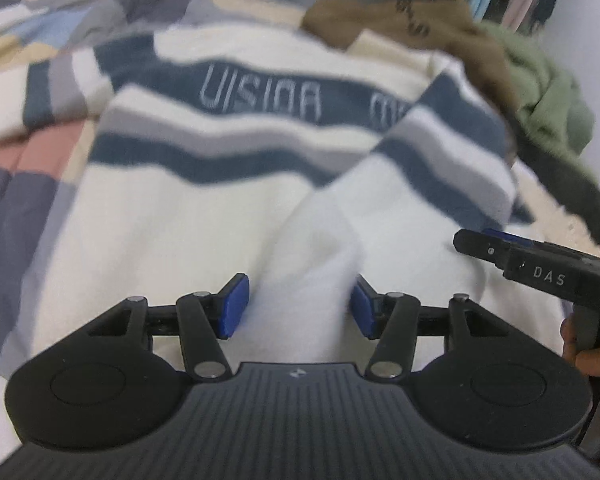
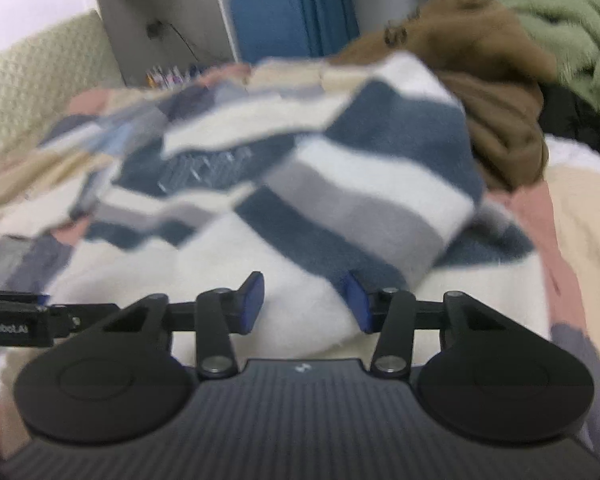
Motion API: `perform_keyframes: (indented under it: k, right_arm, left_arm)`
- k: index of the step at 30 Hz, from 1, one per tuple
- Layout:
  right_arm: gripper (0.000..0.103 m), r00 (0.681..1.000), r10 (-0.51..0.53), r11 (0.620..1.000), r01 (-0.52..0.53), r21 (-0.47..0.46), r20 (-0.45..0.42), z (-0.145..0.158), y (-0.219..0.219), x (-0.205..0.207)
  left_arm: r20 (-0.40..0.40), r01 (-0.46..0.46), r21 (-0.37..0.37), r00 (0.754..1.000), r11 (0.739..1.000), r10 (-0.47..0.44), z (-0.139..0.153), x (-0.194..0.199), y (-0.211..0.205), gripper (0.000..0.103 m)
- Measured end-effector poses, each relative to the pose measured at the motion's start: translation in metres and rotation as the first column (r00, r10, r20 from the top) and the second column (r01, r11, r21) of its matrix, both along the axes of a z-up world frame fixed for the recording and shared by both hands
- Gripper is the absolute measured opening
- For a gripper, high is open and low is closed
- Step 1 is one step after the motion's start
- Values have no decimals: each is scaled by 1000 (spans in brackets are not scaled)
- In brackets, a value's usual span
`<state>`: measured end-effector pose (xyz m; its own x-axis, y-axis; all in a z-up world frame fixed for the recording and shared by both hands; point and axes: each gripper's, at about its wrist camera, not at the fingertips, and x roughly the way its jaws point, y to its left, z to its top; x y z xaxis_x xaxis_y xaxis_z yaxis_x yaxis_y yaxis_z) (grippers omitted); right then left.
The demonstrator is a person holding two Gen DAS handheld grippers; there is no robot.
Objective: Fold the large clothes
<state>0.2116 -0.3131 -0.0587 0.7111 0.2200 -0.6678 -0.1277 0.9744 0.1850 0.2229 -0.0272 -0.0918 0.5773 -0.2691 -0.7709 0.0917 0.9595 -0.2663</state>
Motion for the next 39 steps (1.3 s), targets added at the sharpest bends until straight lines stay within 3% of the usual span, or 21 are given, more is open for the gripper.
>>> perform_keyframes:
  k: [6, 14, 17, 20, 22, 23, 26, 30, 34, 35, 37, 39]
  right_arm:
    - [47, 1000, 4, 999, -5, -41, -9, -17, 7, 4]
    - [47, 1000, -11, 999, 10, -36, -17, -13, 8, 0]
    - [47, 1000, -6, 998, 5, -60, -8, -10, 11, -4]
    - [47, 1000, -9, 998, 9, -57, -7, -9, 10, -6]
    - [47, 1000, -16, 999, 15, -42, -10, -9, 7, -6]
    - [47, 1000, -19, 999, 19, -33, -12, -9, 6, -6]
    - [47, 1000, -26, 1000, 26, -15, -15, -9, 4, -6]
    - [47, 999, -40, 999, 40, 17, -21, -8, 0, -5]
    - [47, 999, -43, 999, 43, 19, -22, -9, 1, -4]
    - [47, 999, -42, 999, 42, 16, -21, -10, 2, -4]
    - [47, 999, -37, 999, 38, 7, -18, -11, 3, -3]
    - [47, 999, -37, 999, 37, 7, -15, -11, 3, -4]
  left_arm:
    - [-19, -18, -11, 1000, 1000, 18, -6, 5, 5, 62]
    - [41, -104, -96, 993, 990, 108, 22, 0, 30, 63]
    - [73, -160, -121, 983, 980, 170, 33, 1, 51, 68]
    - [96, -262, -123, 957, 957, 274, 43, 6, 80, 69]
    - [89, -349, -154, 927, 924, 365, 46, 14, 105, 72]
    - [66, -404, -187, 904, 896, 422, 45, 19, 122, 73]
    - [-43, -562, -261, 819, 785, 572, 30, 38, 176, 76]
    - [-91, -644, -294, 755, 706, 650, 8, 54, 234, 76]
    - [-122, -707, -419, 666, 570, 736, -13, 51, 280, 76]
    - [-128, -727, -429, 637, 536, 760, -16, 50, 288, 76]
    - [-98, -774, -436, 548, 459, 830, -15, 44, 305, 76]
    - [-78, -779, -476, 501, 409, 862, -18, 40, 324, 76]
